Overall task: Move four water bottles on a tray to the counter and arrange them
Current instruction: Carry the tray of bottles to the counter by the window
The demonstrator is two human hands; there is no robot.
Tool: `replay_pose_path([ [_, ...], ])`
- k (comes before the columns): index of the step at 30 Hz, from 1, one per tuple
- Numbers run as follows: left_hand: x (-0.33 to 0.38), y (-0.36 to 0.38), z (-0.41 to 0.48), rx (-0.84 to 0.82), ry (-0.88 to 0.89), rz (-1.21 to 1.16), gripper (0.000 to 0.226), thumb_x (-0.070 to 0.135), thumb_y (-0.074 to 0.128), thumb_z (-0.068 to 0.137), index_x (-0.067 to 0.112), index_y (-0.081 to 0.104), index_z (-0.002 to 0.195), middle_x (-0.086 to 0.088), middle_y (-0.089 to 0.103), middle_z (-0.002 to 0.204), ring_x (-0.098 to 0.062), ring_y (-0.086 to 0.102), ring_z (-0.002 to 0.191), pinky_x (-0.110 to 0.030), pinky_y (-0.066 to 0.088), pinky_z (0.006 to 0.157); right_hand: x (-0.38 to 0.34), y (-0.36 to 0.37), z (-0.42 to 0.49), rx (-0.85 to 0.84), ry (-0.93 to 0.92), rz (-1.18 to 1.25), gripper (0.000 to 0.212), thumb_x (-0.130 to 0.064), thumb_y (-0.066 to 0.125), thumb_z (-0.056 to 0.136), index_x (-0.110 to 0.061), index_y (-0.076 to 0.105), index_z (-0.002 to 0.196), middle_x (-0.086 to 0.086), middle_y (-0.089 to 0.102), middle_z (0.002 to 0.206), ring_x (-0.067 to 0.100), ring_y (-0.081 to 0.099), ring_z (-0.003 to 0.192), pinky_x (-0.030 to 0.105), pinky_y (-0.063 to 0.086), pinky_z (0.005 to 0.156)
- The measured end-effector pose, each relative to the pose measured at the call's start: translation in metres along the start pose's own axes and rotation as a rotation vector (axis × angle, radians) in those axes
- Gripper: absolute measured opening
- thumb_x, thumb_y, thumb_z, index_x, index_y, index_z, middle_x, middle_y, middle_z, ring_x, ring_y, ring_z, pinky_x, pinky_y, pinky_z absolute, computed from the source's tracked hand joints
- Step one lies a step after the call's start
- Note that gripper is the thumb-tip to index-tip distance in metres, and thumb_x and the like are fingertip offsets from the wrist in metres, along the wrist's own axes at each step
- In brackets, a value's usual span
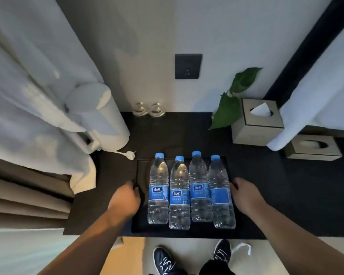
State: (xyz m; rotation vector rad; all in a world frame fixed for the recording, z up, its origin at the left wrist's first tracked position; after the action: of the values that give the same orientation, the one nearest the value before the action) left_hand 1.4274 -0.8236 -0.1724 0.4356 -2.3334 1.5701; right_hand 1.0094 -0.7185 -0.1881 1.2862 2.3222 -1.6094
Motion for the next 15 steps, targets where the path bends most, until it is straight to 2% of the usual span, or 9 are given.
replay_pose_path([
  [4, 0.010, 0.008, 0.007, -0.012, 0.043, 0.088, 0.022, 0.021, 0.048, 0.099, 0.005, 0.060, 0.108, -0.019, 0.068, 0.108, -0.037, 0.064, 0.099, -0.037, 0.045, 0.080, 0.010, 0.006, -0.002, -0.015, 0.016, -0.062, 0.033, -0.039, 0.053, 0.105, -0.018, 0.056, 0.079, 0.002, 0.065, 0.075, 0.018, 0.063, 0.067, 0.034, 0.047, 0.055],
  [6, 0.011, 0.013, 0.010, -0.029, -0.001, 0.134, 0.024, 0.019, 0.046, 0.101, 0.003, 0.058, 0.116, -0.018, 0.067, 0.114, -0.033, 0.064, 0.104, -0.037, 0.046, 0.086, 0.013, 0.008, -0.002, -0.021, 0.023, -0.085, 0.034, -0.038, 0.053, 0.105, -0.018, 0.054, 0.078, 0.002, 0.064, 0.073, 0.017, 0.062, 0.065, 0.032, 0.040, 0.050],
  [10, 0.011, 0.022, 0.009, -0.055, -0.052, 0.219, 0.030, 0.017, 0.039, 0.105, 0.003, 0.049, 0.129, -0.014, 0.064, 0.125, -0.025, 0.062, 0.113, -0.029, 0.042, 0.091, 0.015, 0.009, -0.002, -0.024, 0.034, -0.093, 0.034, -0.038, 0.052, 0.104, -0.018, 0.054, 0.078, 0.002, 0.064, 0.071, 0.017, 0.062, 0.062, 0.030, 0.038, 0.049],
  [15, 0.005, 0.028, 0.009, -0.070, -0.079, 0.296, 0.028, 0.018, 0.044, 0.101, 0.003, 0.048, 0.125, -0.016, 0.068, 0.114, -0.030, 0.066, 0.103, -0.036, 0.048, 0.083, 0.008, 0.007, -0.001, -0.054, 0.016, -0.139, 0.032, -0.039, 0.049, 0.105, -0.017, 0.055, 0.082, 0.003, 0.065, 0.075, 0.018, 0.064, 0.066, 0.033, 0.046, 0.052],
])
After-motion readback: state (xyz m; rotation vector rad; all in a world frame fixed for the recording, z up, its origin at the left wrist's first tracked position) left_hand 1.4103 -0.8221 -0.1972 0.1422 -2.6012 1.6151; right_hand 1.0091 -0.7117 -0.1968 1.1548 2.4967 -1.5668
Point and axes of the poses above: each hand's wrist, its own z-axis towards the middle knuckle, its own y-axis out of the palm, x = y × z, the point moved 10 cm from there along z, towards the middle knuckle
